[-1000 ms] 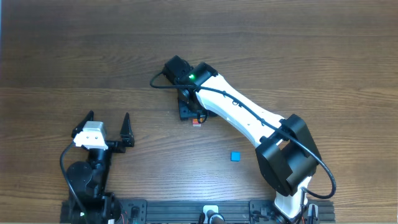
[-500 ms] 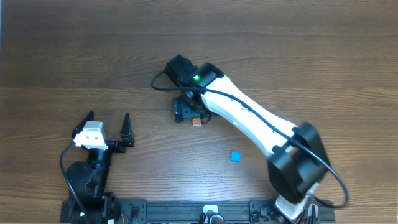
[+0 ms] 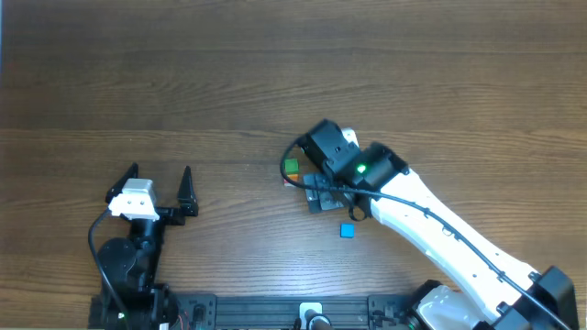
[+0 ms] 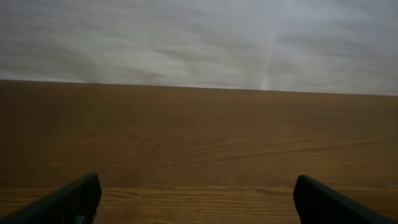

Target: Stack Cubes

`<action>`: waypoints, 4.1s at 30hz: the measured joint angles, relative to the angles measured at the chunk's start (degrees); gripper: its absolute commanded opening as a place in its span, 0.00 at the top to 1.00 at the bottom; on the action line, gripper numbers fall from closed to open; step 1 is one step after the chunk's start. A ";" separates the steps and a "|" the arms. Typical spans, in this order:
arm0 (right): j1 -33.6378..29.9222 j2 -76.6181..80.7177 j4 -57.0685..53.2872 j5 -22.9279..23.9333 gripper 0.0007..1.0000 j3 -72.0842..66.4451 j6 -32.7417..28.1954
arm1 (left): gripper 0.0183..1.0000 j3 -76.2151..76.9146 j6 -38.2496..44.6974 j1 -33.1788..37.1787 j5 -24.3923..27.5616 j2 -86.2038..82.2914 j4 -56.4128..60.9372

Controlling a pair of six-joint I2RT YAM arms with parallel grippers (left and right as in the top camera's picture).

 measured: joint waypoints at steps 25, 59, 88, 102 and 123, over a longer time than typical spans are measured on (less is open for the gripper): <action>5.27 -0.63 22.95 -2.99 0.26 -28.13 20.26 | 0.00 0.00 0.00 0.00 -0.02 0.02 0.00; 5.42 -0.74 22.29 -1.79 0.99 -28.17 21.29 | 0.00 0.00 0.00 0.00 -0.02 0.02 0.02; -0.15 25.00 -4.74 -4.15 0.99 29.16 3.58 | 0.00 0.00 0.00 0.00 -0.02 0.02 0.00; 4.28 25.97 -7.28 -6.56 0.99 29.40 4.13 | 0.00 0.00 0.00 0.00 -0.02 0.02 0.00; 4.22 27.32 -7.23 -4.15 0.99 29.40 6.12 | 0.00 0.00 0.00 0.00 -0.02 0.02 0.00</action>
